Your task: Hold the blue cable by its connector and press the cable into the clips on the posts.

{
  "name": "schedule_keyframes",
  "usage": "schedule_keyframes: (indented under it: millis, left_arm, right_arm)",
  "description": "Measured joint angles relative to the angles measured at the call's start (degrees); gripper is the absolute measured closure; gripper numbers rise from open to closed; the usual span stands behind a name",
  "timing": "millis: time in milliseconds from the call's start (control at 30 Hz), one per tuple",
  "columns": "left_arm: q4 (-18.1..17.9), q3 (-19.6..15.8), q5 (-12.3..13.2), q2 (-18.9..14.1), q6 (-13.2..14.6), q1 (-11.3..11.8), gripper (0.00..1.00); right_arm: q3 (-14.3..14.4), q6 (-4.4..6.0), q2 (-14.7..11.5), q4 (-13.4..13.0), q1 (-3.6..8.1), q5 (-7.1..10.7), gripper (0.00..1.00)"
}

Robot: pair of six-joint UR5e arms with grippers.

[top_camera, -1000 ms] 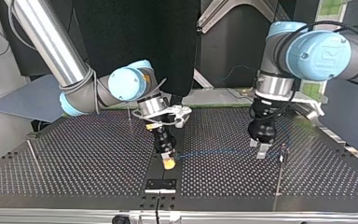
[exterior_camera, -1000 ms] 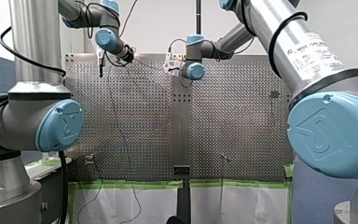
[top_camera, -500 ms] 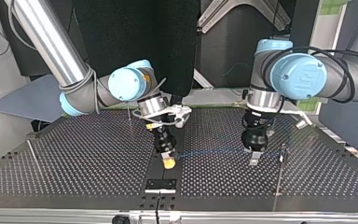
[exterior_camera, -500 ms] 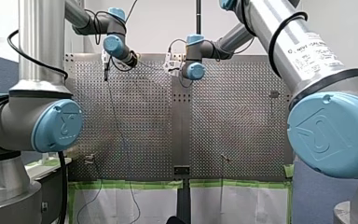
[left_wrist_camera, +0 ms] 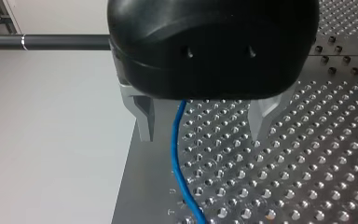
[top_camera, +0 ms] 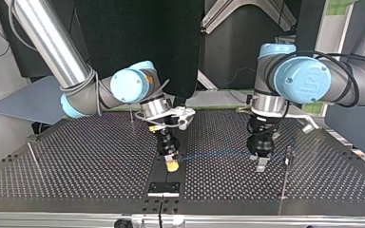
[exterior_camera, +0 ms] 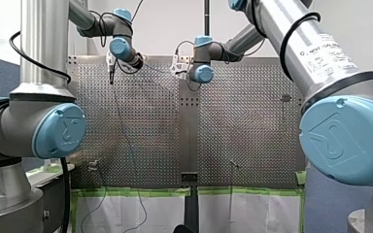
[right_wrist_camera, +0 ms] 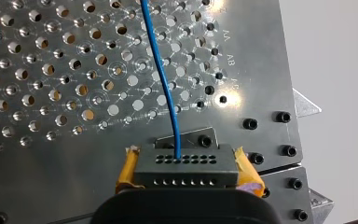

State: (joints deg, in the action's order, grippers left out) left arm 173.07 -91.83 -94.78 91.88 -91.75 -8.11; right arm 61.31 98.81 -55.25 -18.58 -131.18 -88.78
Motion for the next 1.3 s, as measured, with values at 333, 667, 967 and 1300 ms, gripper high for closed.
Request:
schedule_keyframes:
  millis: [333, 667, 967, 1300]
  left_arm:
    - [-0.24, -0.01, -2.3, 0.0, 1.03, -0.01, 0.0]
    - [-0.59, -0.04, -3.0, 0.0, 2.46, -0.13, 0.93]
    - [-0.42, -0.08, -2.62, 0.0, 2.84, -0.21, 1.0]
    - [-0.19, -0.33, -4.05, 0.01, 2.78, -0.3, 1.0]
  right_arm:
    - [0.0, 0.08, 0.0, 0.02, -0.01, 0.0, 1.0]
    - [0.0, -0.01, 0.0, 0.28, 0.0, 0.0, 1.0]
    - [0.03, -0.07, 0.0, 0.44, 0.0, -0.01, 1.0]
    - [0.71, -0.08, 0.0, 0.44, 0.05, -0.06, 1.0]
